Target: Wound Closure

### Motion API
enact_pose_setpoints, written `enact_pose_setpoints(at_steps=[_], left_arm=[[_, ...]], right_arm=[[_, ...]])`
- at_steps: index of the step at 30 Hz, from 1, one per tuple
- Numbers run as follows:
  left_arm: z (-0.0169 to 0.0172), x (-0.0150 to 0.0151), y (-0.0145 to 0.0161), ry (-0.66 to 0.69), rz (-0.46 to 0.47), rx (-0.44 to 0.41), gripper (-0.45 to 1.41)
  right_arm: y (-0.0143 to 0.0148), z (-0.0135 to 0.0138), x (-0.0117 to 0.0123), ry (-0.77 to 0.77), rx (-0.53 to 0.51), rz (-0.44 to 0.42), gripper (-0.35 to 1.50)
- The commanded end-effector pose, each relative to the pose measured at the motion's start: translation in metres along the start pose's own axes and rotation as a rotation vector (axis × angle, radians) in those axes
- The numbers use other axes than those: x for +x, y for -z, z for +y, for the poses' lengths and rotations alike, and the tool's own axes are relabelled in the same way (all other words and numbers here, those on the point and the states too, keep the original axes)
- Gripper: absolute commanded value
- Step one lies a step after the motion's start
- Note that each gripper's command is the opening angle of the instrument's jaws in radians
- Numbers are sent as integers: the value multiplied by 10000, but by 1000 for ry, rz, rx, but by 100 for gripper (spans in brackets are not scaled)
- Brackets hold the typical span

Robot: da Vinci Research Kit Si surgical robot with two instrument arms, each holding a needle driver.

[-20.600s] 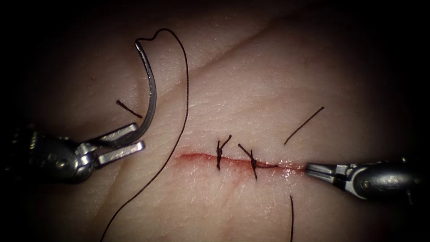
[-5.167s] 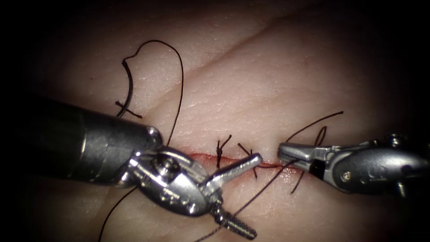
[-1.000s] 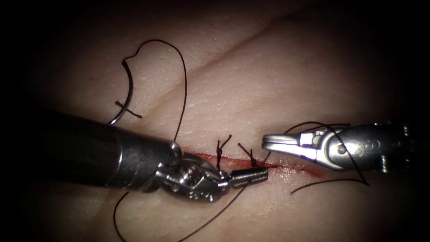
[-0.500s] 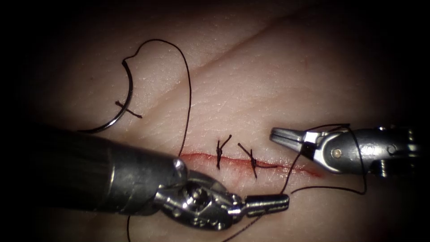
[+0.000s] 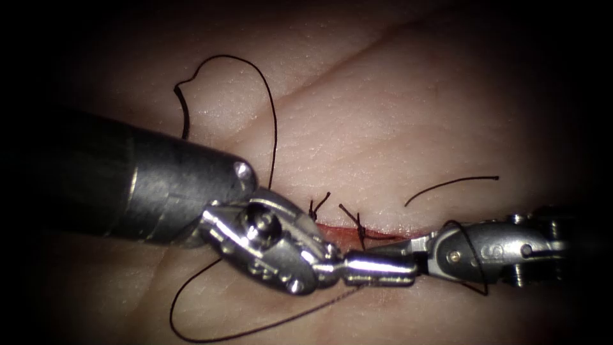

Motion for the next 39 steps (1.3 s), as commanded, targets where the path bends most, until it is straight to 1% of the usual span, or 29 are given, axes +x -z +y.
enact_pose_setpoints(at_steps=[1, 2, 4, 7, 8, 11, 12, 13, 14, 15, 17, 18, 20, 21, 22, 23, 24, 25, 26, 27, 32, 33, 34, 36, 37, 39], left_arm=[[0, -8, -3, 1, 4, 2, -45], [0, -8, -3, 1, 4, 2, -45], [-2, -15, -2, 3, 12, -2, -45], [0, -56, -2, 2, -95, -21, -45], [3, -70, -2, 1, -111, -23, -45], [7, -81, -1, -1, -128, -22, -45], [11, -93, 1, -4, -143, -29, -45], [14, -97, 2, -5, -146, -32, -45], [18, -105, 4, -13, -150, -34, -45], [18, -105, 4, -13, -150, -34, -45], [22, -114, 8, -4, -153, -35, -45], [22, -114, 8, -4, -153, -35, -45], [23, -119, 9, 1, -154, -35, -45], [23, -119, 9, 1, -154, -35, -45], [24, -121, 10, 6, -154, -35, -45], [24, -121, 10, 6, -154, -35, -45], [25, -122, 11, 6, -154, -35, -45], [29, -125, 11, 8, -156, -36, -45], [31, -127, 10, 6, -157, -36, -45], [38, -132, 9, 12, -160, -37, -45], [57, -143, 8, 31, -166, -41, -45], [73, -146, 5, 41, -174, -44, -45], [81, -146, 3, 47, -179, -46, -45], [87, -146, 1, 48, -180, -47, -45], [108, -146, -7, 54, -183, -52, -45], [120, -144, -8, 63, -184, -54, -45]], right_arm=[[-10, -6, -3, -5, 20, 25, -35], [-10, -6, -3, -5, 20, 25, -35], [-12, -9, -2, -2, 43, 52, -35], [-15, -18, -1, -9, 94, 143, -35], [-15, -19, 0, -19, 106, 179, -35], [-14, -21, 2, -23, 114, 208, -35], [-14, -22, 3, -26, 122, 241, -35], [-13, -22, 4, -33, 124, 256, -35], [-12, -23, 5, -37, 119, 298, -35], [-12, -23, 5, -37, 119, 298, -35], [-12, -25, 6, -58, 114, 390, -35], [-12, -25, 6, -58, 114, 390, -35], [-9, -24, 10, -80, 110, 469, -35], [-9, -24, 10, -80, 110, 469, -35], [-5, -22, 12, -85, 100, 503, -35], [-5, -22, 12, -85, 100, 503, -35], [-3, -20, 13, -90, 89, 525, -35], [2, -15, 17, -104, 59, 573, -35], [4, -14, 18, -115, 50, 594, -35], [9, -12, 19, -128, 18, 636, -35], [25, -2, 18, -171, -68, 695, -35], [34, 3, 16, -196, -112, 726, -35], [36, 5, 16, -204, -128, 738, -35], [37, 5, 16, -208, -137, 744, -35], [40, 5, 14, -223, -168, 748, -35], [43, 6, 11, -238, -198, 750, -35]])
